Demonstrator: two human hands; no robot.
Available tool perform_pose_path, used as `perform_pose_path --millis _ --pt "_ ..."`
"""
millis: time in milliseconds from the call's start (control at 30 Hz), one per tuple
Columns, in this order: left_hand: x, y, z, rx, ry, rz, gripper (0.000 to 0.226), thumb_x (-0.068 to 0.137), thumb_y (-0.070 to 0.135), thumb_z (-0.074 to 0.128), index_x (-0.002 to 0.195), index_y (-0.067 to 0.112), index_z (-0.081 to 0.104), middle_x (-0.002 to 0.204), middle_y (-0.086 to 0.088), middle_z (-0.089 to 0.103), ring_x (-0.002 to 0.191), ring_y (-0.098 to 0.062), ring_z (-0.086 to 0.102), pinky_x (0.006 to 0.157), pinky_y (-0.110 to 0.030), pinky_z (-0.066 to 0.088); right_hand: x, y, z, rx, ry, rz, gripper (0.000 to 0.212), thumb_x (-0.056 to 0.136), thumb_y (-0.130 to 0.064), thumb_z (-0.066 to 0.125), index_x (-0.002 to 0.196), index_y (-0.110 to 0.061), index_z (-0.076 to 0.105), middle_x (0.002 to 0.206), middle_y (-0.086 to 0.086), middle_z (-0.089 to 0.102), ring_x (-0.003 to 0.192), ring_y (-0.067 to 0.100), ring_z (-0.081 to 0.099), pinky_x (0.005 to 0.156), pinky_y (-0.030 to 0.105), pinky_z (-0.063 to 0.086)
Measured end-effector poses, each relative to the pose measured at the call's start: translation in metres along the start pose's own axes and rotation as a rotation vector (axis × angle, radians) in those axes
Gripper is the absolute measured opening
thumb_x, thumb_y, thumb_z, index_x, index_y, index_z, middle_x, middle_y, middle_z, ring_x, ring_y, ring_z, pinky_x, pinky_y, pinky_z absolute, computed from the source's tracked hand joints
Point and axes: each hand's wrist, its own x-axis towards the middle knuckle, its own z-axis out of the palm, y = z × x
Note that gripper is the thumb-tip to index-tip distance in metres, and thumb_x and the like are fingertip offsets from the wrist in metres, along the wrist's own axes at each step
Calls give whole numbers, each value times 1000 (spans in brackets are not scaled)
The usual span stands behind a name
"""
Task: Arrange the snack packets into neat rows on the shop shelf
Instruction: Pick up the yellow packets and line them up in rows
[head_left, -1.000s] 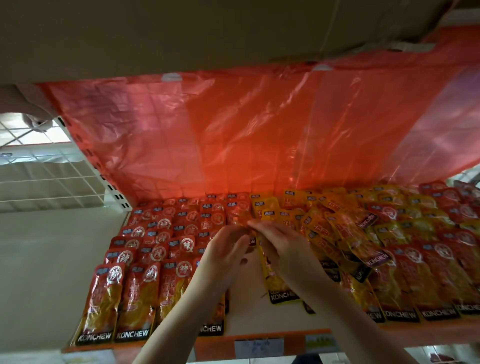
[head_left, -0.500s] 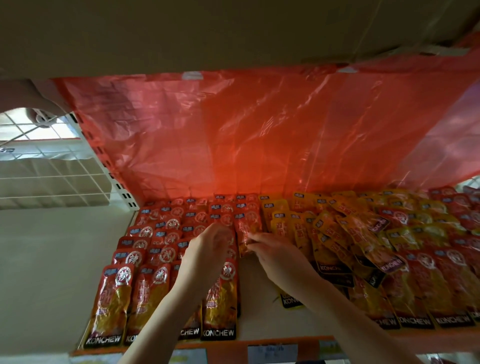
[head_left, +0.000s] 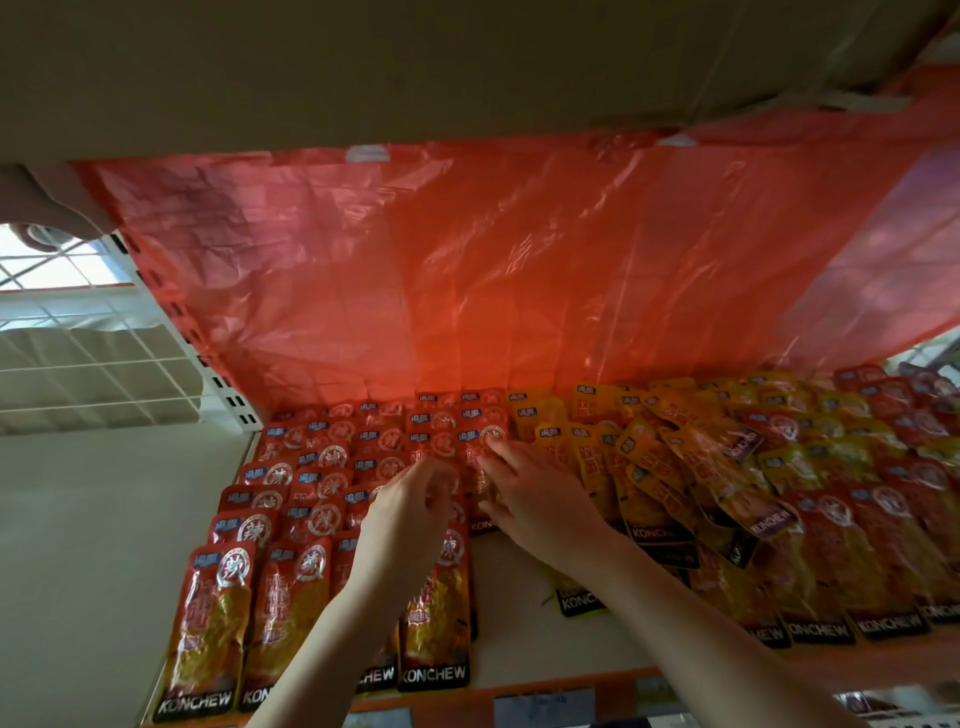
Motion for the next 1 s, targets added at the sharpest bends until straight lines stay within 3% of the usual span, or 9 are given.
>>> perform_pose_path --millis 100,267,600,733,833,1000 --pt "0 -2 2 46 -1 28 20 94 16 47 102 27 62 99 14 63 86 -2 59 73 -28 54 1 -5 8 -87 18 19 58 95 -34 45 144 -8 30 152 11 28 141 24 24 113 41 18" --pt "-3 -6 4 104 2 73 20 93 15 50 105 26 61 101 12 62 86 -6 58 71 -32 54 0 -8 16 -129 100 73 53 82 -28 67 128 -6 54 133 12 54 124 24 51 101 42 42" --pt "-11 12 20 -35 -11 182 21 90 11 56 106 22 63 100 12 64 91 -9 61 74 -32 53 -54 17 -25 57 300 103 25 83 -15 61 108 -17 65 109 -4 62 101 14 58 84 30 51" --pt "-15 21 41 -37 -94 178 21 90 12 55 107 23 62 102 11 64 91 -9 60 73 -31 52 -84 45 -31 -11 306 186 28 85 -19 63 112 -17 64 116 -4 59 108 16 56 90 32 48" --pt "-18 31 52 -29 -100 207 20 90 13 56 106 22 62 99 13 60 88 -7 58 66 -17 44 -98 59 -27 -62 245 206 35 86 -29 60 119 -17 61 127 -3 54 119 18 50 95 38 46" --pt "-17 43 66 -28 -185 198 29 92 9 51 119 18 58 117 7 59 104 -9 56 84 -22 47 -113 68 -20 -94 248 200 42 89 -40 43 121 -18 60 134 -5 50 124 15 44 100 35 42"
